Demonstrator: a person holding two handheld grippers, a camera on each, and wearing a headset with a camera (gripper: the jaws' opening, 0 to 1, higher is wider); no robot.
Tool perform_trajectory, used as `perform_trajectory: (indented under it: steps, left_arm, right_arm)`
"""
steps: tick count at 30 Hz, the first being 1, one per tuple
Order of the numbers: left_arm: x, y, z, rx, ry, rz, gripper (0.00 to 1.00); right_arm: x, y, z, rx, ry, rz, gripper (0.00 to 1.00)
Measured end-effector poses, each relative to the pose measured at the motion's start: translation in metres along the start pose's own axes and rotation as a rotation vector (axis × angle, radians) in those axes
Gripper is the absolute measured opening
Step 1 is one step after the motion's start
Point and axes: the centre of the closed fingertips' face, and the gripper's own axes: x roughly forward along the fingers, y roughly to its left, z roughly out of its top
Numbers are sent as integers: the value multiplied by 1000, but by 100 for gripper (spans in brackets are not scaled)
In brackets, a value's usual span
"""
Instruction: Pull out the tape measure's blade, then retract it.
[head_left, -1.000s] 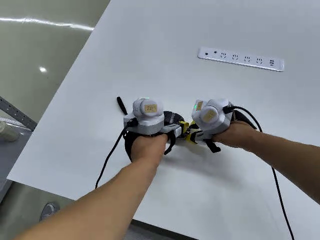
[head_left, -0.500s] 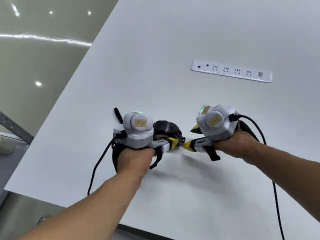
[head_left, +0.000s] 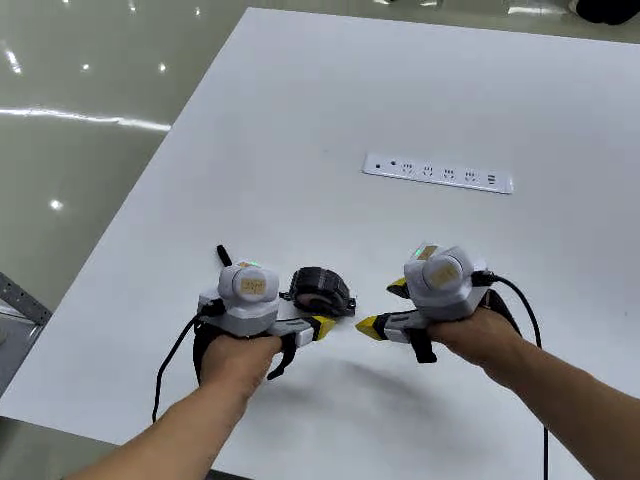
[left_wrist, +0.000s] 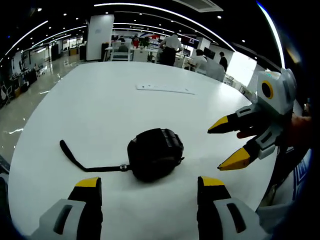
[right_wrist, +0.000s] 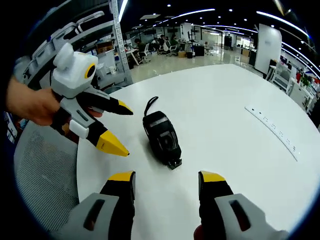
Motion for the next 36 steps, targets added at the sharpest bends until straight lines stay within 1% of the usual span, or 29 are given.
perform_trajectory:
  steps: [2, 8, 13, 16, 18, 25, 26, 29, 32, 36]
  left_arm:
    - [-4, 0, -1, 6, 1, -6, 77]
    - [-15, 0, -2, 14, -5, -18, 78]
    - [-29, -1, -1, 23, -20, -27, 80]
    - [-35, 0, -3, 33, -24, -30, 80]
    - [-40, 0, -5, 44, -18, -33, 82]
    - [-58, 2, -7, 77, -31, -35, 84]
    - [-61, 1, -7, 92, -31, -36, 85]
    - [-69, -1, -6, 109, -39, -41, 87]
    - [-76, -3, -6, 109, -40, -53, 90]
    - [-83, -5, -8, 119, -41, -64, 93]
  right_arm:
    - [-6, 2, 1, 30, -18, -18, 50]
    - [-25, 8, -3, 100, -33, -54, 57]
    - [-44, 15, -6, 155, -56, -77, 63]
    - [-52, 20, -8, 169, -64, -84, 65]
    - [-58, 25, -10, 179, -69, -91, 67]
    - [-75, 41, -18, 212, -78, -103, 76]
    - [-78, 44, -18, 221, -82, -105, 77]
    - [-86, 49, -19, 233, -92, -109, 81]
    - [-93, 54, -21, 242, -99, -114, 85]
    - [-104, 61, -24, 250, -107, -119, 88]
